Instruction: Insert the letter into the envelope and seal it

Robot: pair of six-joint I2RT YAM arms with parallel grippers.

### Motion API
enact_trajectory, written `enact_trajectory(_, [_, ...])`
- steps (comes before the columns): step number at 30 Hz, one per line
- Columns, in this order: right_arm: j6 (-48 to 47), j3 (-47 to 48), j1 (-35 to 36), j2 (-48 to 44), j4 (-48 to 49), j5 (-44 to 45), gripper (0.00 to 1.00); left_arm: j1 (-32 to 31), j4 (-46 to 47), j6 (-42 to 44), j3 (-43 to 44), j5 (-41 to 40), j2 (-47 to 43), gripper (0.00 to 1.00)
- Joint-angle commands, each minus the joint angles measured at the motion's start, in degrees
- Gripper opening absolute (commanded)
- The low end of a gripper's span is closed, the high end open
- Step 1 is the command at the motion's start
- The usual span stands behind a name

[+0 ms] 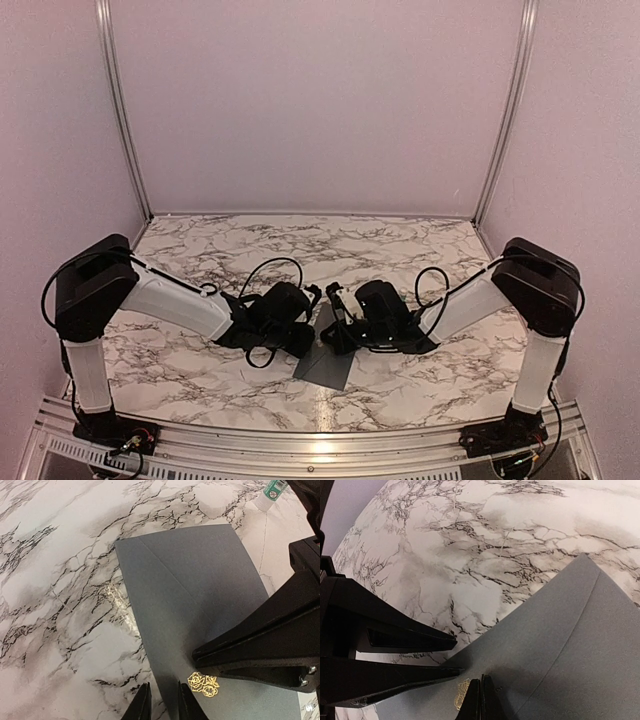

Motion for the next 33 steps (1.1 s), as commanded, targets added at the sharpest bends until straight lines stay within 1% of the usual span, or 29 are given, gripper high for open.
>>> enact_trajectory(1, [1.2, -1.2, -0.2, 0.4, 1.2, -0.3, 0.00, -0.3, -5.8, 1.6, -1.6, 0.6, -3.8, 0.21])
enact_trajectory(3, [1.4, -1.5, -0.2, 0.4, 1.7, -0.4, 0.00, -0.3, -4.2, 1.8, -2.7, 3.0, -6.2, 0.21])
enact_trajectory(7, [1.5, -1.7, -0.2, 0.4, 1.9, -0.3, 0.00, -0.5, 2.9, 2.3, -6.8, 11.4, -9.6, 0.21])
enact_trajectory(11, [1.6, -1.7, -0.1, 0.1, 2.0, -0.8, 0.00, -1.0, 7.2, 2.8, -8.8, 14.6, -9.7, 0.21])
enact_trajectory(17, [1.6, -2.2, 0.0, -1.5, 1.8, -1.0, 0.00, -1.1, 11.0, 1.3, -8.8, 15.0, -6.1, 0.18])
enact_trajectory(21, [1.7, -2.6, 0.1, -2.4, 1.7, -1.2, 0.00, -1.1, 11.3, 1.0, -8.0, 14.1, -3.3, 0.17])
enact_trajectory(33, [1.4, -4.2, 0.2, -5.3, 0.5, -1.4, 0.00, -1.8, 13.5, -0.1, -11.4, 11.8, -0.6, 0.15])
